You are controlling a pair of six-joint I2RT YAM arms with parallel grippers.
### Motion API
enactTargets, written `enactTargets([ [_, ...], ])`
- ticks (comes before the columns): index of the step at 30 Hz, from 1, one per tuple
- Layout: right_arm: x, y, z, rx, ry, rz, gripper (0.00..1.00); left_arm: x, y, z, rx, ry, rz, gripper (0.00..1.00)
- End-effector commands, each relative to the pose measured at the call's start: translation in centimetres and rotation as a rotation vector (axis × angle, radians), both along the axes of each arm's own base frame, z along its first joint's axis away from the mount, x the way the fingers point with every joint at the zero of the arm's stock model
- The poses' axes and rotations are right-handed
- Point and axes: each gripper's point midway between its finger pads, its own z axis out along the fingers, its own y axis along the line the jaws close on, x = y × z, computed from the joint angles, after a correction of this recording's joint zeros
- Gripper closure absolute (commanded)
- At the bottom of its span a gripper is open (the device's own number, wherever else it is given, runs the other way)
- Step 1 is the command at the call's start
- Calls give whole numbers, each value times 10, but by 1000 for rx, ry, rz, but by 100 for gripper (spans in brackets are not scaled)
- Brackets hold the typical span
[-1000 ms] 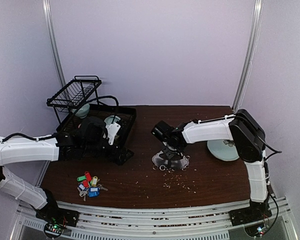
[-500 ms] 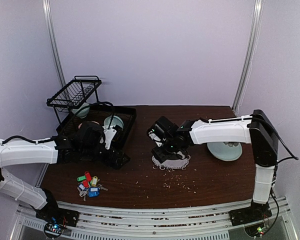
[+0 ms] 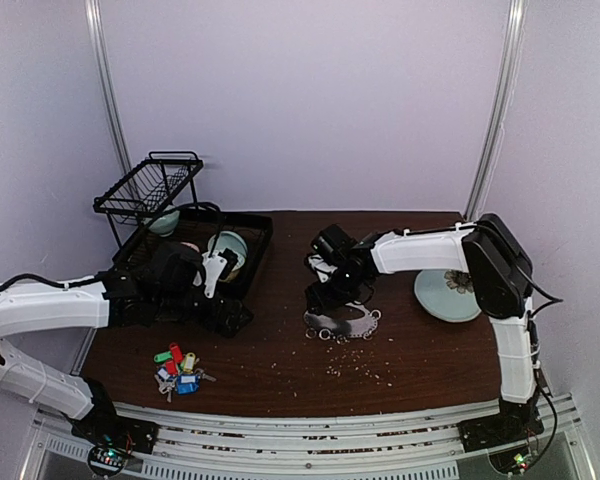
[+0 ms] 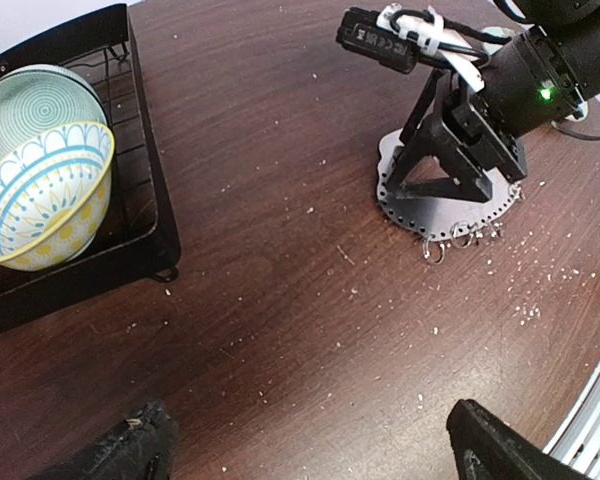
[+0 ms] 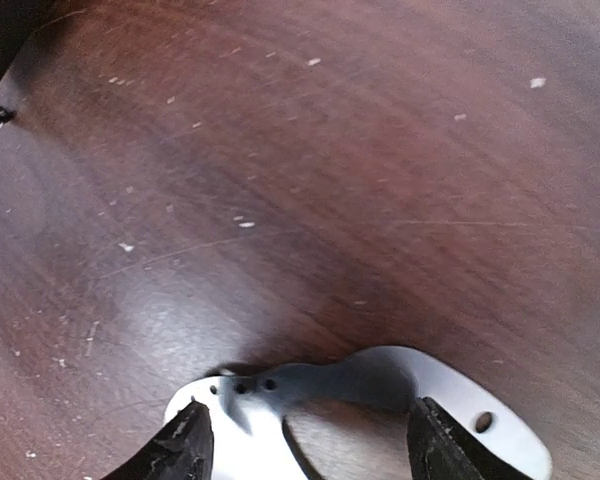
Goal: Put the keys on the keyring
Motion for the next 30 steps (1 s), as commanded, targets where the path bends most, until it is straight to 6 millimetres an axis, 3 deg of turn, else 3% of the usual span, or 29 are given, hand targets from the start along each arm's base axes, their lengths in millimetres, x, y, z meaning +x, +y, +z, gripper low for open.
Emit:
enactTargets([
  [1, -28, 12, -21, 33, 120, 58, 35, 3, 1, -4, 11, -9, -2, 2],
  [7, -72, -2, -31, 36, 212, 145, 39, 1, 6, -1, -5, -18, 19, 2],
  [12, -124, -30, -28, -63, 237, 322, 41, -2, 7, -6, -5, 13, 23, 2],
  [15, -146, -53, -26, -112, 256, 367, 41, -6, 8, -14, 0, 41, 21, 2],
  [19, -149, -77, -7, -177, 204, 372, 39, -10, 12, -23, 21, 75, 31, 2],
  [26, -123, -39, 87, 44, -35, 398, 36, -28, 39, -54, 137, 263, 146, 4],
  [30, -112, -36, 105, 95, -134, 385, 35, -42, 69, -54, 192, 354, 277, 7],
])
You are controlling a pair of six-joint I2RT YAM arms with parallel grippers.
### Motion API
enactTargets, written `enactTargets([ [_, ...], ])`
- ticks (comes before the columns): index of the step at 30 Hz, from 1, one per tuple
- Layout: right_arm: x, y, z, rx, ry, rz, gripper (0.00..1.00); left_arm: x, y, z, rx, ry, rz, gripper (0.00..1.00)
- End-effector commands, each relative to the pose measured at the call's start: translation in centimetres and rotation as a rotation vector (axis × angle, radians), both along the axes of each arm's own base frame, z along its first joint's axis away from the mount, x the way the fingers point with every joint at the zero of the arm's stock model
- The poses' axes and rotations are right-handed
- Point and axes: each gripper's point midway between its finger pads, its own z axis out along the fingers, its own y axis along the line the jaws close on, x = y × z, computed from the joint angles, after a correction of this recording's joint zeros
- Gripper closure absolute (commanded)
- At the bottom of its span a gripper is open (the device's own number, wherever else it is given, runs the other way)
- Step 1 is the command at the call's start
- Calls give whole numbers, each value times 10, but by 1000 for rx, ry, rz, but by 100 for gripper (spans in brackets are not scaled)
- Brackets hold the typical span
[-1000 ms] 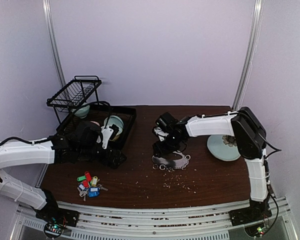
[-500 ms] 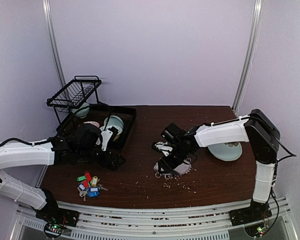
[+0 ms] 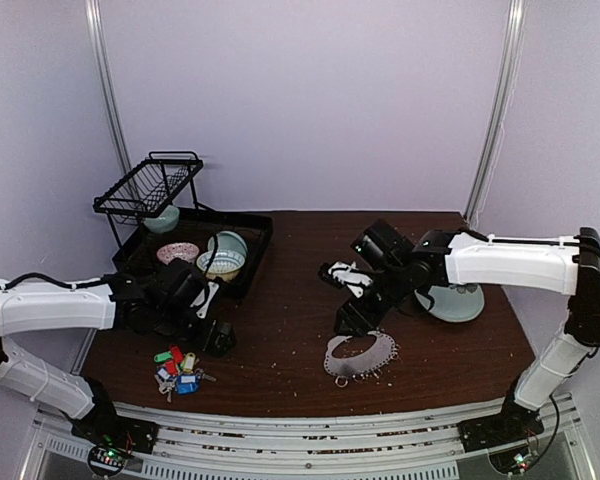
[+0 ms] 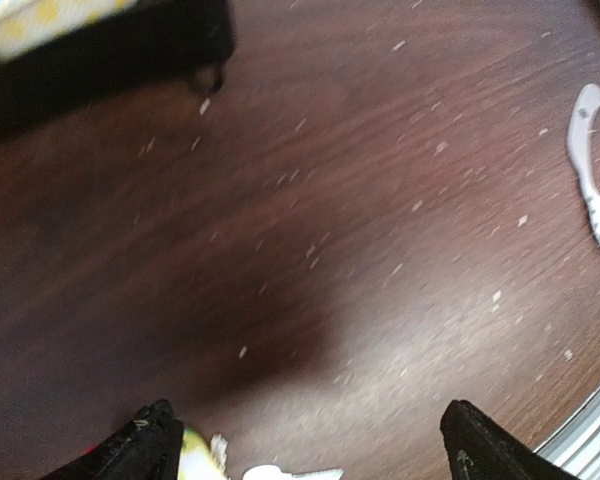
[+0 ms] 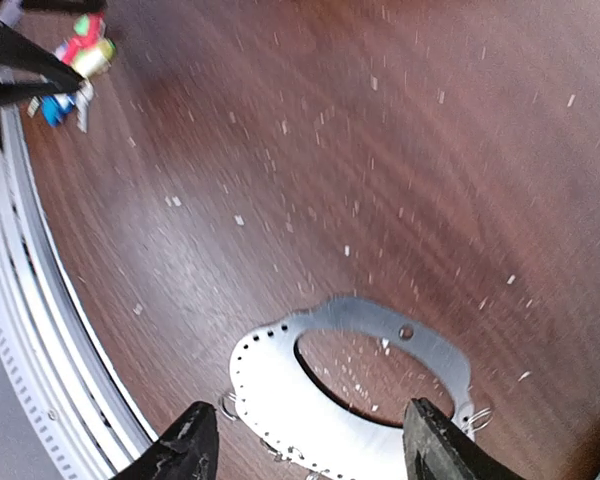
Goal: Put the keys on the keyring
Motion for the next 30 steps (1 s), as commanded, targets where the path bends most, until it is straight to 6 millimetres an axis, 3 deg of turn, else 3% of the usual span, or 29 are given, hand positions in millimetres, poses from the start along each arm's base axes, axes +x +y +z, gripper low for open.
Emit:
enactTargets([
  [1, 12, 3, 19, 69, -88, -1, 35, -14, 35, 4, 55, 105, 177, 7],
  [5, 11, -6, 7, 74, -83, 14, 35, -7, 73, -6, -22, 160, 343, 11],
  [11, 18, -9, 1, 84, -59, -28, 35, 5, 102, -10, -37, 127, 503, 13],
  [14, 19, -11, 1, 66, -50, -36, 35, 6, 114, -27, -27, 145, 557, 25],
  [17, 19, -13, 0, 59, -52, -42, 35, 3, 117, -37, -34, 165, 583, 39],
  [22, 20, -14, 0, 54, -56, -43, 35, -6, 119, -51, -70, 179, 620, 39],
  [26, 21, -15, 0, 45, -60, -44, 35, -1, 108, -49, -121, 174, 582, 39],
  [30, 22, -16, -2, 34, -60, -46, 35, 3, 111, -49, -104, 147, 578, 40],
])
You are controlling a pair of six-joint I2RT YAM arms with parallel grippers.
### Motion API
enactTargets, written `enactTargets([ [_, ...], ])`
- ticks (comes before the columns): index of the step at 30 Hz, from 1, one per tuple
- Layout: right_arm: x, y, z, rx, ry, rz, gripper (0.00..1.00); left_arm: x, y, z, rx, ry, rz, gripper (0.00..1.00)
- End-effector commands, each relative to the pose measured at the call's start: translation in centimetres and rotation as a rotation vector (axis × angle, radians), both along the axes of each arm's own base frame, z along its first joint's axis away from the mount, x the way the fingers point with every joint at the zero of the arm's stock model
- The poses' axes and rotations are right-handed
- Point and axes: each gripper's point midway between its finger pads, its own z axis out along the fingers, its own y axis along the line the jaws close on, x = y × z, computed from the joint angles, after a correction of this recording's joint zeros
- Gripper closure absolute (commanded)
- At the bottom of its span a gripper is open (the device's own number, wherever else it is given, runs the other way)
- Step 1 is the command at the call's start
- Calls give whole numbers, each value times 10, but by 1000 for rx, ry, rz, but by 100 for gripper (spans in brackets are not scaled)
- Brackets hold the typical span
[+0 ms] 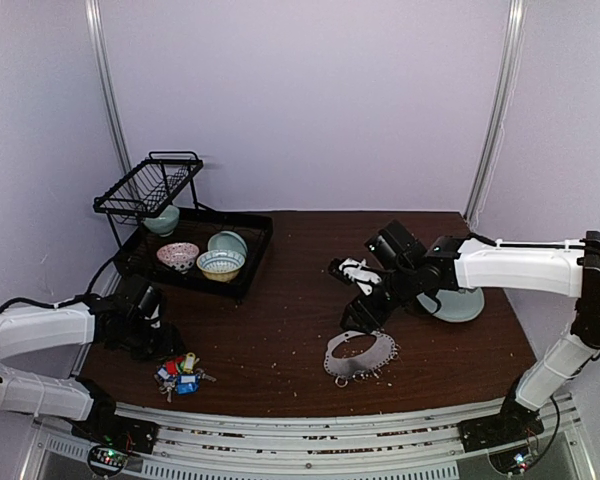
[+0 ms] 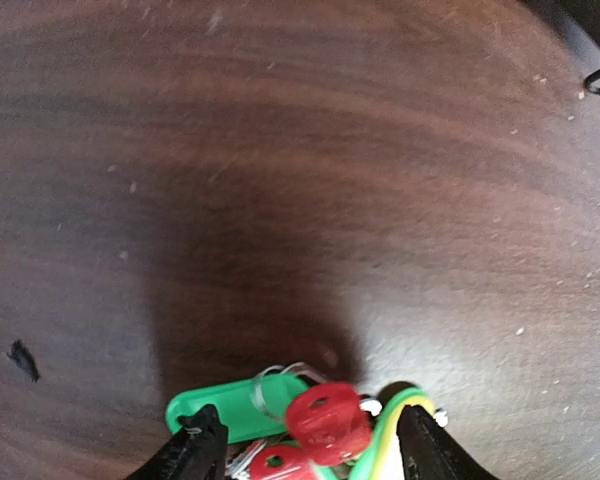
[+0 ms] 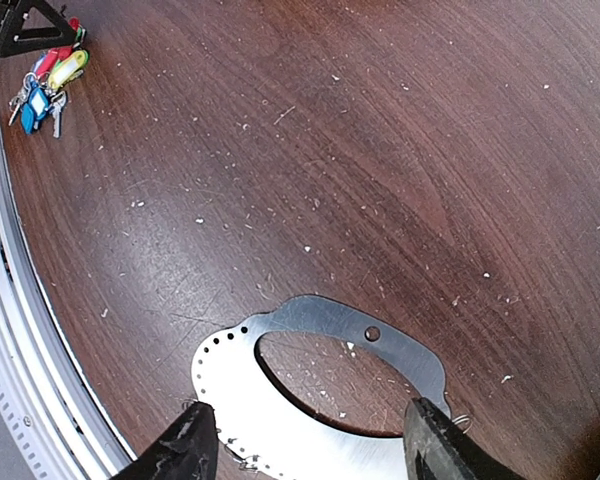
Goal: Put the keys on the keyring
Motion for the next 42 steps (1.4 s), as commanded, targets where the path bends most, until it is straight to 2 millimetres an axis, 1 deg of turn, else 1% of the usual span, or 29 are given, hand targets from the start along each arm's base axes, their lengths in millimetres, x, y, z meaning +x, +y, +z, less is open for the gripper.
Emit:
enactTargets([
  [1, 4, -2, -1, -25, -1, -12, 35, 15, -5, 7, -22, -68, -1, 40],
  [4, 3, -2, -3, -31, 7, -11, 35, 24, -12, 12, -31, -85, -26, 45],
  [8, 3, -3, -5, -38, 8, -10, 35, 20, -14, 5, -32, -54, -40, 57],
  [11, 3, -2, -5, -38, 12, -7, 35, 17, -13, 3, -36, -51, -41, 69],
  [18, 4, -2, -6, -45, 17, -5, 35, 18, -19, 15, -79, -83, -54, 100],
  [22, 4, -1, -4, -44, 12, -3, 35, 18, -21, 19, -86, -92, -72, 100],
  [24, 4, -1, -3, -45, 11, -1, 35, 21, -23, 27, -93, -114, -86, 100],
  [26, 5, -1, 0, -43, 8, 0, 35, 28, -30, 44, -110, -166, -116, 100],
  [29, 5, 1, 4, -34, 3, 7, 35, 38, -42, 80, -106, -292, -181, 100],
  [30, 5, 1, 6, -31, 0, 8, 35, 39, -44, 89, -101, -325, -196, 100],
  [32, 5, 3, 7, -26, 1, 12, 35, 40, -47, 101, -102, -376, -213, 100],
  [35, 4, 6, 9, -12, 9, 22, 35, 40, -53, 111, -118, -423, -248, 100],
  [38, 4, 11, 15, 9, 18, 27, 35, 42, -68, 126, -128, -483, -303, 100],
  [39, 3, 13, 17, 19, 25, 31, 35, 40, -78, 132, -137, -505, -339, 100],
  [40, 2, 15, 20, 32, 25, 35, 35, 41, -85, 138, -140, -529, -357, 100],
  [42, -4, 22, 29, 89, 29, 64, 35, 38, -107, 155, -156, -578, -418, 100],
])
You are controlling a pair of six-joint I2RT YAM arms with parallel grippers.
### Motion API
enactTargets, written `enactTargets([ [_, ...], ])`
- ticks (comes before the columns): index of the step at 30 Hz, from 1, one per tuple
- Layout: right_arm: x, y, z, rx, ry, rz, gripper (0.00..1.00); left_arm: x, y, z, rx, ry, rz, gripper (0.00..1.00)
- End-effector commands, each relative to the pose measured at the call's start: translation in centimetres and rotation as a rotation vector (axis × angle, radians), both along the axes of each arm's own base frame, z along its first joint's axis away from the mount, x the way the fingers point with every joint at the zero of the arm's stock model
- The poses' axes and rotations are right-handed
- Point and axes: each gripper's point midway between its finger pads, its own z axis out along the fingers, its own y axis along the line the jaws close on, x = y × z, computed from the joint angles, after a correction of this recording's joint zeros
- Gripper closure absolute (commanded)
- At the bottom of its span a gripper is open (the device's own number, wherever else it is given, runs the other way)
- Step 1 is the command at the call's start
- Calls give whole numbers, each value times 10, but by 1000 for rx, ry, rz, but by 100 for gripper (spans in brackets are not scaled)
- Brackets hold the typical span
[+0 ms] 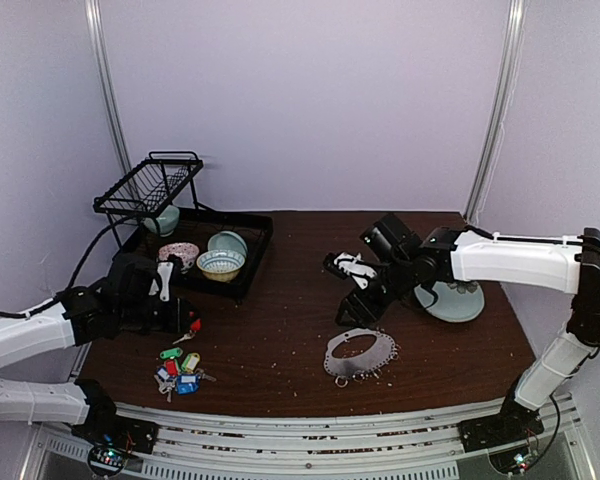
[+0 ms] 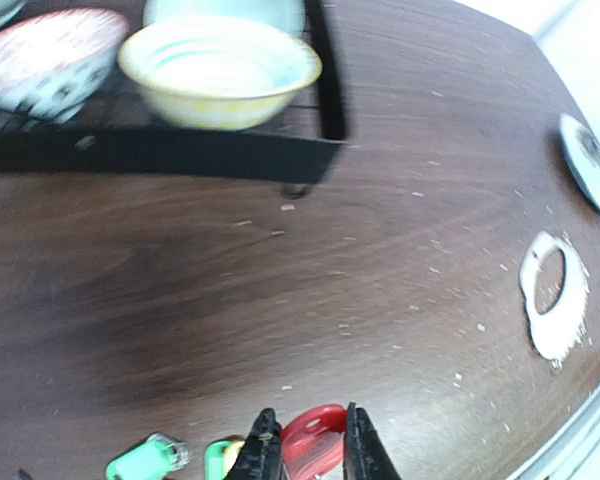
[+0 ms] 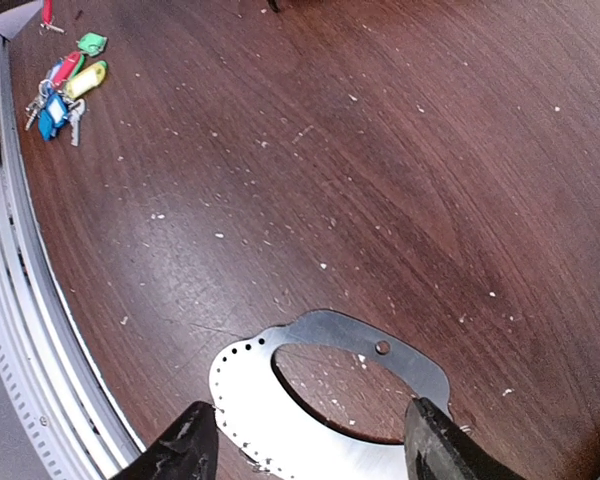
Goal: Put the keys on the keyring
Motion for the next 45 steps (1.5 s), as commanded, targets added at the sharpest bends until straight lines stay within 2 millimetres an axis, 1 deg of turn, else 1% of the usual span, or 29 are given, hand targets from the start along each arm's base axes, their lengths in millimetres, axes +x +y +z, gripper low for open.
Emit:
enactTargets([
  [1, -8, 18, 24, 118, 13, 53, 35, 8, -51, 56, -48, -193, -140, 100],
  [4, -17, 36, 50, 230, 0, 105, 36, 0, -91, 84, -88, -276, -259, 100],
  [5, -21, 44, 64, 288, -22, 133, 36, -3, -103, 94, -106, -305, -297, 100],
  [7, -35, 59, 90, 412, -48, 201, 36, -9, -126, 117, -155, -360, -369, 100],
  [9, -48, 70, 120, 534, -83, 271, 38, -20, -148, 141, -207, -432, -459, 100],
  [11, -60, 75, 148, 653, -115, 324, 38, -32, -168, 166, -249, -513, -551, 100],
  [13, -72, 75, 175, 774, -150, 380, 39, -46, -185, 188, -276, -584, -633, 100],
  [15, -83, 73, 194, 867, -171, 434, 41, -58, -197, 207, -300, -641, -693, 100],
  [17, -93, 71, 207, 934, -173, 476, 44, -70, -208, 221, -330, -682, -759, 100],
  [19, -97, 70, 213, 973, -185, 496, 47, -80, -215, 230, -347, -709, -803, 100],
  [21, -97, 70, 217, 983, -196, 496, 50, -83, -216, 237, -358, -732, -816, 100],
  [23, -98, 67, 217, 963, -216, 499, 50, -80, -215, 236, -351, -755, -798, 100],
  [24, -93, 65, 214, 943, -228, 462, 50, -74, -214, 229, -322, -745, -768, 100],
  [26, -81, 60, 207, 894, -250, 370, 50, -58, -211, 208, -238, -681, -702, 100],
  [28, -58, 51, 184, 785, -249, 221, 49, -49, -206, 184, -181, -608, -646, 100],
  [30, -37, 36, 152, 653, -209, 86, 48, -38, -194, 163, -145, -543, -567, 100],
  [31, -27, 26, 133, 577, -186, 6, 48, -32, -187, 152, -130, -509, -532, 100],
  [33, -5, -1, 93, 390, -180, -183, 48, -18, -170, 134, -105, -443, -449, 100],
  [34, 2, -14, 71, 290, -170, -247, 48, -10, -162, 126, -94, -415, -410, 100],
  [36, 2, -30, 31, 142, -118, -304, 47, 3, -146, 108, -79, -348, -328, 100],
  [37, 0, -33, 16, 95, -88, -307, 47, 12, -137, 98, -68, -312, -286, 100],
  [38, -3, -32, 2, 66, -54, -297, 47, 17, -130, 88, -58, -278, -259, 100],
  [39, -5, -29, -7, 50, -27, -282, 48, 20, -125, 79, -46, -253, -239, 100],
  [41, -12, -17, -24, 46, 30, -211, 49, 22, -122, 68, -20, -230, -233, 100],
  [44, -24, 0, -38, 60, 88, -71, 49, 20, -121, 61, -10, -222, -245, 100],
  [45, -27, 2, -44, 42, 100, -33, 49, 19, -121, 60, -8, -220, -246, 100],
])
